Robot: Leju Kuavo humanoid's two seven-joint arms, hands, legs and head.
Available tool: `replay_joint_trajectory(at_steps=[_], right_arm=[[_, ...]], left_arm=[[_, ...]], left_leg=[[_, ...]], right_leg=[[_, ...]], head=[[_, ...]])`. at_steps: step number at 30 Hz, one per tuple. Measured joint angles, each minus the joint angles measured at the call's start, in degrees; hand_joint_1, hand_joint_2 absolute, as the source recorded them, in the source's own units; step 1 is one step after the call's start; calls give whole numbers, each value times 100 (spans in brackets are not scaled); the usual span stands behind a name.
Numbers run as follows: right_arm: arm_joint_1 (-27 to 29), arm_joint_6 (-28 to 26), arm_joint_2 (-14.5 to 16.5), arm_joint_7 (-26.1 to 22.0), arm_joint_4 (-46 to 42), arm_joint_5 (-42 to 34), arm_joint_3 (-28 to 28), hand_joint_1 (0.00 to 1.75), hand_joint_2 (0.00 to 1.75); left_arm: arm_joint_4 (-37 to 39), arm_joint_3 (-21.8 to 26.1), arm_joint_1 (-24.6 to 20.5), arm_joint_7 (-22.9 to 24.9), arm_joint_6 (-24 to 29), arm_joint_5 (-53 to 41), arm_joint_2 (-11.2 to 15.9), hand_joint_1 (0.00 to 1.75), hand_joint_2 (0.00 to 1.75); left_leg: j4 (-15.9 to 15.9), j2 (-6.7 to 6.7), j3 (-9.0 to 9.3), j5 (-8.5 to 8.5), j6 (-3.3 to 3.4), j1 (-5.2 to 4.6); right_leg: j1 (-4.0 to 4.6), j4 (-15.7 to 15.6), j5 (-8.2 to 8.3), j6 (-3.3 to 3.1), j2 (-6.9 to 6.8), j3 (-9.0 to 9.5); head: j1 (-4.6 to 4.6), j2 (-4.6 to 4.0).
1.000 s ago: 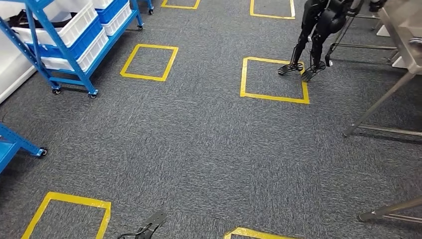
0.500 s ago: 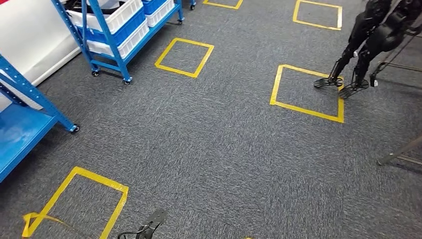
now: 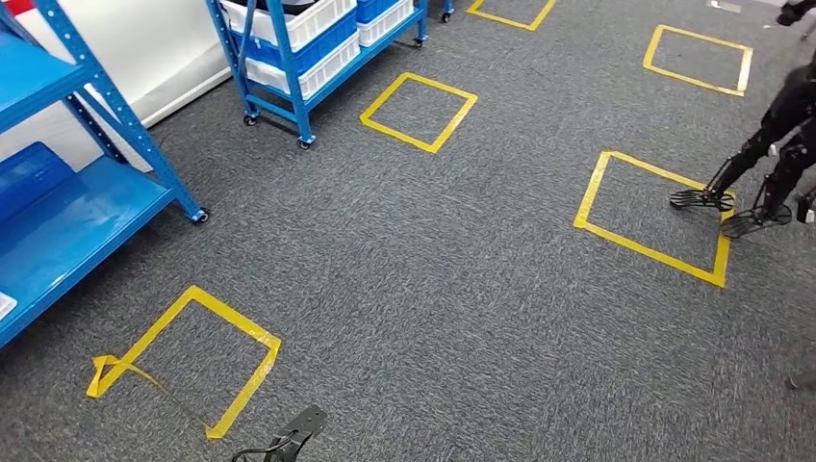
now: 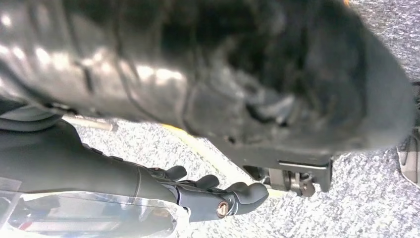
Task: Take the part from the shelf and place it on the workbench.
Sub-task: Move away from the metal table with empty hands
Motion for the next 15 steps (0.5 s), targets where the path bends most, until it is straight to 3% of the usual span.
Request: replay_joint_trajectory(at_steps=[1,3,5,6,7,8,10,12,14,15], right_arm=[[-4,-9,0,1,-1,-7,0,0,0],[-6,-42,0,1,-2,-38,0,0,0],[0,-76,-2,4,-2,-101,0,0,0],[6,-84,-7,6,-2,-135,0,0,0],[14,-89,-14,7,-1,-167,0,0,0],[19,-93,-21,6,0,-194,0,0,0],[21,-101,-36,-9,1,-250,0,0,0],[21,-109,-64,-32,0,-307,0,0,0],[21,-134,-90,-41,-1,-365,0,0,0],[19,-146,-93,-33,-1,-390,0,0,0]], left_arm=[[0,0,5,-3,-2,-20,-3,0,0],[0,0,7,-20,-1,-55,-12,0,0],[0,0,-19,-38,0,-94,-26,0,0],[0,0,-37,-40,-1,-111,-33,0,0],[0,0,-49,-39,-2,-127,-40,0,0],[0,0,-53,-32,-3,-138,-44,0,0],[0,0,-54,-13,-3,-159,-52,0,0],[0,0,-68,-2,3,-174,-72,0,0],[0,0,-81,0,13,-180,-88,0,0],[0,0,-77,1,16,-180,-89,0,0]], left_leg=[[-6,-60,8,-5,35,0],[-34,-179,46,-14,90,4],[-46,-304,68,-21,139,-4],[-45,-377,71,-26,158,-18],[-44,-460,78,-31,175,-35],[-43,-543,90,-37,184,-52],[-42,-711,128,-47,189,-77],[-39,-855,139,-54,181,-90],[-43,-968,109,-43,149,-75],[-54,-1024,96,-31,122,-63]], right_leg=[[-8,-5,-23,34,-22,26],[-35,151,-170,86,134,-4],[-38,800,-482,88,421,-325],[-26,1194,-614,73,502,-551],[-11,1502,-664,51,545,-751],[2,1592,-590,25,565,-851],[34,1138,-145,-56,651,-757],[51,462,216,-148,889,-523],[63,177,266,-195,1017,-417],[72,128,266,-206,980,-391]], head=[[8,0],[28,0],[65,0],[72,0],[77,0],[77,0],[77,0],[74,0],[86,0],[96,0]])
